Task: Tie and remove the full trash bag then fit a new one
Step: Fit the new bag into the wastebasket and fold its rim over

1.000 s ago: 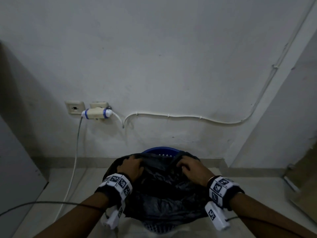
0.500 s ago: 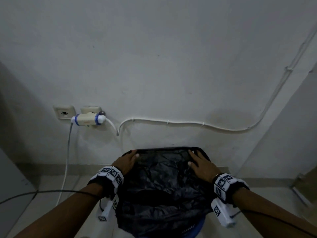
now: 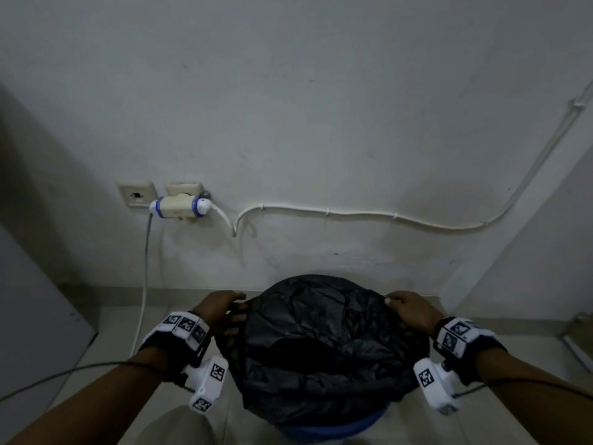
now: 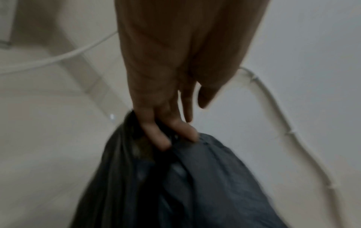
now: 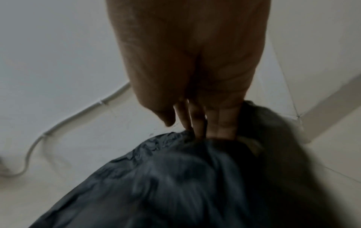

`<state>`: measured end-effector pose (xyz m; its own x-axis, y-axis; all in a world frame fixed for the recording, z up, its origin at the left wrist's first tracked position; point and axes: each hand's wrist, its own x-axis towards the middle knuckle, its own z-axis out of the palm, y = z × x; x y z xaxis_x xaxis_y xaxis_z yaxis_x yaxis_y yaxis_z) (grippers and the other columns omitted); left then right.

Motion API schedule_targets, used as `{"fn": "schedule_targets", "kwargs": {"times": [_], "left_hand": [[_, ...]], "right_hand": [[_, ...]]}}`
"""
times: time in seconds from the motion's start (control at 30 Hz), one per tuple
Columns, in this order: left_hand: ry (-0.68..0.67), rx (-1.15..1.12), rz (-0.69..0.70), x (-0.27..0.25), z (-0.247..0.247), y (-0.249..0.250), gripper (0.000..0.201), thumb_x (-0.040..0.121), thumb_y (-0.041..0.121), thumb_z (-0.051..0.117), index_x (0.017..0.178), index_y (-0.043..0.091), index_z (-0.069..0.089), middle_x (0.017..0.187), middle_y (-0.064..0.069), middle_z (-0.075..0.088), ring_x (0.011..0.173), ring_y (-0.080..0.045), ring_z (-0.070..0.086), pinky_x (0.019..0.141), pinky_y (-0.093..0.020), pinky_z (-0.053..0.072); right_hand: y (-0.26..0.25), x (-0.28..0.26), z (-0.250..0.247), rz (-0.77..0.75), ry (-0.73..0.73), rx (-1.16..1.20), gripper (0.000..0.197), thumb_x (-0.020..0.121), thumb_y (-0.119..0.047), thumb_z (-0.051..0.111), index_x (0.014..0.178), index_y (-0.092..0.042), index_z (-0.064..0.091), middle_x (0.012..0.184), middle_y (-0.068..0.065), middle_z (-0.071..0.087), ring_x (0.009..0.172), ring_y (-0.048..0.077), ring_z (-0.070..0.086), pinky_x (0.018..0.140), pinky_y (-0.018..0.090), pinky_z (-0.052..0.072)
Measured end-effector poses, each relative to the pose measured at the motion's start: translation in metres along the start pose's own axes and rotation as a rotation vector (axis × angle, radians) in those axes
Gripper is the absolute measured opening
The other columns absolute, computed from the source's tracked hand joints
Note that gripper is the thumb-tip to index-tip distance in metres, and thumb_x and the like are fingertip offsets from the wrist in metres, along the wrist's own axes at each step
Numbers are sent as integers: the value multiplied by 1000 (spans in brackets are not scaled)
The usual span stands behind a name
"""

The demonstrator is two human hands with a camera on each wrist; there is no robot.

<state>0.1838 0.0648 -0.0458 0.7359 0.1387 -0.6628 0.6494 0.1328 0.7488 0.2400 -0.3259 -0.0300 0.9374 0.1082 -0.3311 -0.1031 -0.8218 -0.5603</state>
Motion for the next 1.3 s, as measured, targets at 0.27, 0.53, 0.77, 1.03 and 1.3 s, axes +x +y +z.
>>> {"fn": "schedule_targets", "kwargs": {"times": [0.27,0.53,0.77,1.03,1.3], "left_hand": [[-13,435,480,-47,-7,-40,10,87,5,65,87,14,62,86,-11,66,71,-19,61,63,-25,50],[-153,1123,477,-93,-8,-100,101,56,40,90,129,21,23,116,-7,28,114,-29,42,98,-36,47],[-299,1043,744,-109,6,-129,27,84,31,68,88,28,42,101,1,59,95,-18,59,75,-17,44],[-252,698,584,-79,23,-134,22,93,19,52,87,19,32,88,-4,42,77,-13,42,74,-29,44],[16,400,554,-61,45,-130,61,70,44,81,82,17,28,85,-2,39,74,-11,43,64,-22,42]], "right_hand": [[4,-69,32,-309,214,-345,23,94,-34,55,110,-21,67,111,10,62,105,31,61,84,34,48],[29,-143,59,-111,-282,-65,134,70,-55,81,147,-43,-28,159,14,-8,150,37,6,115,49,26],[44,-158,111,-293,-218,158,142,76,-36,82,126,-45,-50,161,-7,-4,145,19,28,112,43,39],[27,-140,136,-201,-2,383,139,78,-25,81,130,-33,-47,156,3,17,130,11,37,104,27,37],[37,-96,154,-297,139,496,153,51,-70,83,125,-53,-49,162,1,-20,151,17,9,121,47,21]]}}
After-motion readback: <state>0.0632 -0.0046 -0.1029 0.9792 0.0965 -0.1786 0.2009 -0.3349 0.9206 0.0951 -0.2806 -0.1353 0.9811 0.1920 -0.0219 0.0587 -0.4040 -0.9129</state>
